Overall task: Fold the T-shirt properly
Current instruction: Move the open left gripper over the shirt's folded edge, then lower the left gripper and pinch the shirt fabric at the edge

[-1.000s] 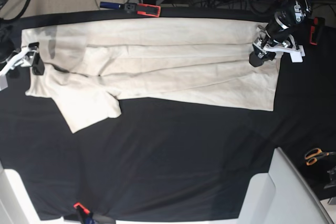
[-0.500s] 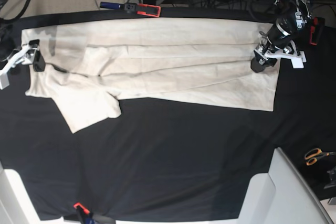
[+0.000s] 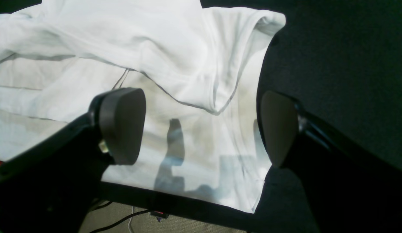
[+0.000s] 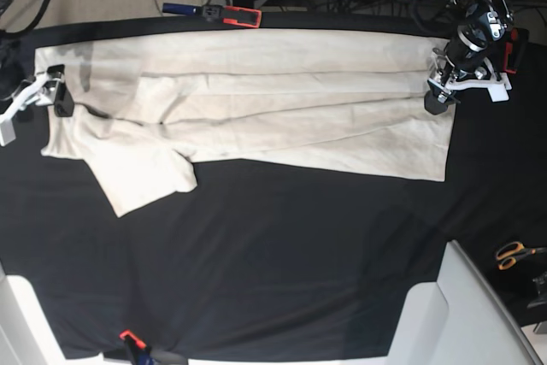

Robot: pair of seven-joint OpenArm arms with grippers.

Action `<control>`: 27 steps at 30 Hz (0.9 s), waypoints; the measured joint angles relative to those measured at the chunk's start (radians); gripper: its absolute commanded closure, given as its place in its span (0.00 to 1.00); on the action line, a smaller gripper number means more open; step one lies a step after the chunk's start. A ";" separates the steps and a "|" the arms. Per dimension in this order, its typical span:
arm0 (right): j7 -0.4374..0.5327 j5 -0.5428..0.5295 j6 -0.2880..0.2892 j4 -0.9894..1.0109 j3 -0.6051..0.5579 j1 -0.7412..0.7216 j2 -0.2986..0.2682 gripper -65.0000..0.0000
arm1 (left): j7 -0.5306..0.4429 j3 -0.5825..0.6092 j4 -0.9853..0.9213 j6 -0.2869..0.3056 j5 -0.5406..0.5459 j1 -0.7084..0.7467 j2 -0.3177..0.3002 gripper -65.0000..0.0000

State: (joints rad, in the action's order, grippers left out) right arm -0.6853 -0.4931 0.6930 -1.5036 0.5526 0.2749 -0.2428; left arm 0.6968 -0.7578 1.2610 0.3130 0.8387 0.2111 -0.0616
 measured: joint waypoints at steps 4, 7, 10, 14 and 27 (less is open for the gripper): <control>-0.002 0.003 0.000 -0.011 0.000 0.000 0.000 0.19 | 0.000 0.000 0.000 0.000 0.000 -0.003 0.000 0.51; -0.006 0.000 0.000 -0.047 0.000 0.000 0.000 0.19 | 0.000 0.000 0.000 0.000 0.000 -0.004 0.001 0.51; -0.004 0.000 0.000 -0.053 0.000 -0.003 0.000 0.19 | 0.000 0.006 0.000 0.000 0.000 -0.011 0.005 0.51; -0.008 0.000 0.000 -0.053 0.000 -0.002 0.000 0.19 | -0.001 0.001 -0.010 0.000 0.001 -0.012 0.005 0.51; -0.007 0.000 0.000 -0.054 0.000 0.003 0.000 0.19 | -0.113 0.006 -0.133 0.024 0.032 -0.050 0.011 0.51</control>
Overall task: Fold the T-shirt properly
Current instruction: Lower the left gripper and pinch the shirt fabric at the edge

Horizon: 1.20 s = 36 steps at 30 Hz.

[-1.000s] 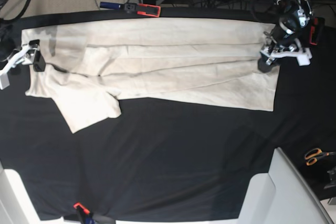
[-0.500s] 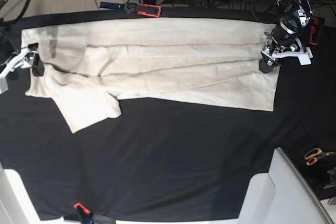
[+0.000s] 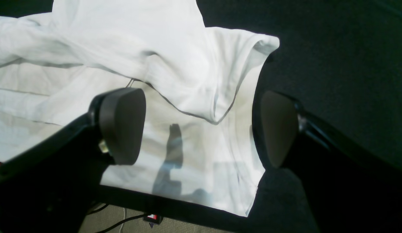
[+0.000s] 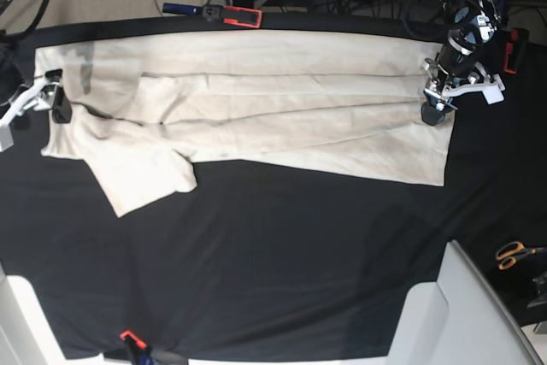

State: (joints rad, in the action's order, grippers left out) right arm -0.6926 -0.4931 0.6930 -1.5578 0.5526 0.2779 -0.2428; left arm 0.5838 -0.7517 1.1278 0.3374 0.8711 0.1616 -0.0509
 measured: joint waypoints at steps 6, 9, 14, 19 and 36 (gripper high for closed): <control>0.000 0.000 0.000 0.000 0.000 0.008 0.000 0.19 | 0.023 0.002 0.071 -0.024 -0.026 0.011 0.018 0.51; -0.001 0.000 0.000 0.000 0.000 0.008 0.000 0.19 | 0.026 0.003 0.074 -0.024 -0.026 0.009 0.023 0.51; 0.000 0.000 0.000 0.000 0.000 0.008 0.000 0.19 | 0.026 0.019 0.074 -0.025 -0.026 0.003 0.022 0.51; 0.000 0.000 0.000 0.000 0.000 0.008 0.000 0.19 | 0.024 0.081 0.074 -0.027 -0.024 -0.001 0.035 0.51; -0.001 0.000 0.000 0.000 -0.001 0.011 0.019 0.19 | 0.024 0.053 0.081 -0.024 -0.026 0.003 0.087 0.75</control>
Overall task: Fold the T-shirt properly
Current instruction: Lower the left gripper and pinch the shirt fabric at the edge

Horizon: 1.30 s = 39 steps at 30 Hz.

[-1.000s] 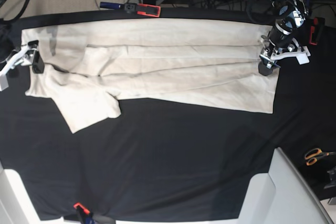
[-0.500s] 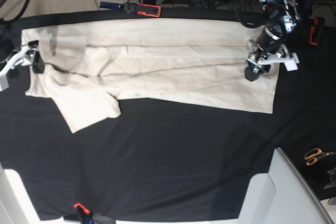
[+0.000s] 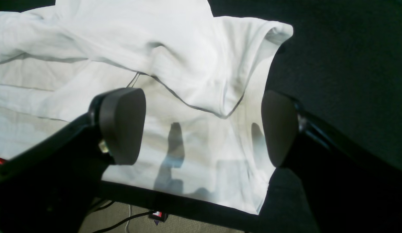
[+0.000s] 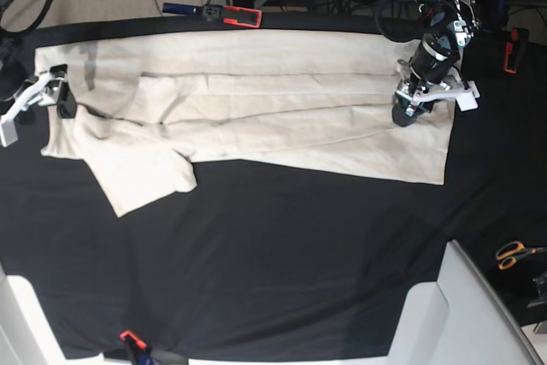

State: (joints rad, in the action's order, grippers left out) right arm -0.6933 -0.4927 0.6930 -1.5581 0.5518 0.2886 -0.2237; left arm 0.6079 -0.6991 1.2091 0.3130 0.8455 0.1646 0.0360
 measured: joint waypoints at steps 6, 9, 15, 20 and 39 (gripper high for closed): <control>0.000 0.000 0.000 0.000 0.000 0.000 0.000 0.19 | -0.002 -0.038 -0.001 -0.005 -0.005 -0.005 -0.015 0.83; 0.000 0.000 0.000 0.000 0.000 0.000 0.000 0.19 | -0.002 -0.034 -0.010 -0.006 -0.006 -0.027 -0.022 0.84; 0.000 0.000 0.000 0.000 0.000 0.000 0.000 0.19 | -0.002 -0.033 -0.011 -0.008 -0.007 -0.031 -0.022 0.84; 0.000 0.000 0.000 0.000 0.000 0.000 0.000 0.19 | -0.002 -0.032 -0.011 -0.007 -0.006 -0.037 -0.022 0.83; 0.000 0.000 0.000 0.000 0.000 0.000 0.001 0.19 | -0.002 -0.036 -0.010 -0.001 -0.003 -0.014 -0.027 0.53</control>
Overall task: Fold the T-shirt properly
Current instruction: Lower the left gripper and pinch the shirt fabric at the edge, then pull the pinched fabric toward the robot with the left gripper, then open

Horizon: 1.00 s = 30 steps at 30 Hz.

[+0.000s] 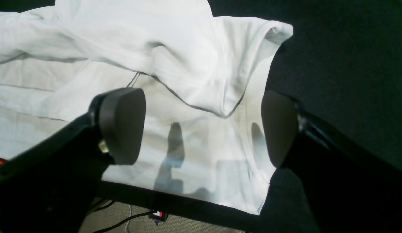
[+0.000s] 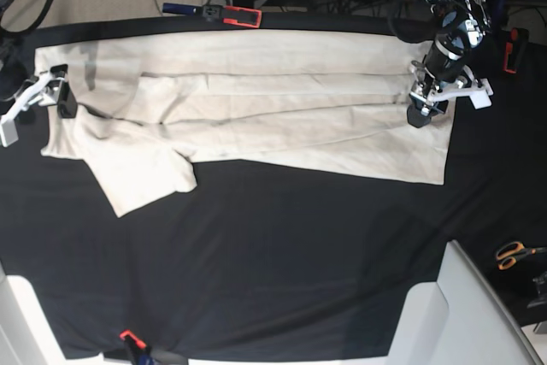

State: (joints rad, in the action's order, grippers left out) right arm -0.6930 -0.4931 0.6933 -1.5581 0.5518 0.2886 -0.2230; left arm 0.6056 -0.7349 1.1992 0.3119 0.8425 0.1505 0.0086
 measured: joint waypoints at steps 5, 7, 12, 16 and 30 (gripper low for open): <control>0.000 0.000 0.000 0.000 0.000 0.000 0.000 0.19 | -0.015 -0.002 -0.047 0.002 0.009 -0.027 -0.002 0.53; 0.000 0.000 0.000 0.000 0.000 0.000 0.000 0.19 | -0.015 -0.001 -0.062 0.002 0.012 -0.039 -0.006 0.53; 0.000 0.000 0.000 0.000 0.000 0.000 0.000 0.19 | -0.019 -0.001 -0.072 0.006 0.019 -0.042 -0.006 0.60; 0.000 0.000 0.000 0.000 0.001 0.000 0.000 0.19 | -0.014 -0.002 -0.076 0.001 0.002 -0.042 -0.006 0.87; 0.000 0.000 0.000 0.000 0.001 0.000 0.000 0.19 | 0.010 0.002 -0.034 -0.010 -0.005 -0.029 -0.006 1.00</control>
State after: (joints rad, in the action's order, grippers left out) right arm -0.6930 -0.4931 0.6930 -1.5581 0.5526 0.2890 -0.2230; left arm 0.6151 -0.7330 1.1648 0.3023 0.8375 0.1219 0.0025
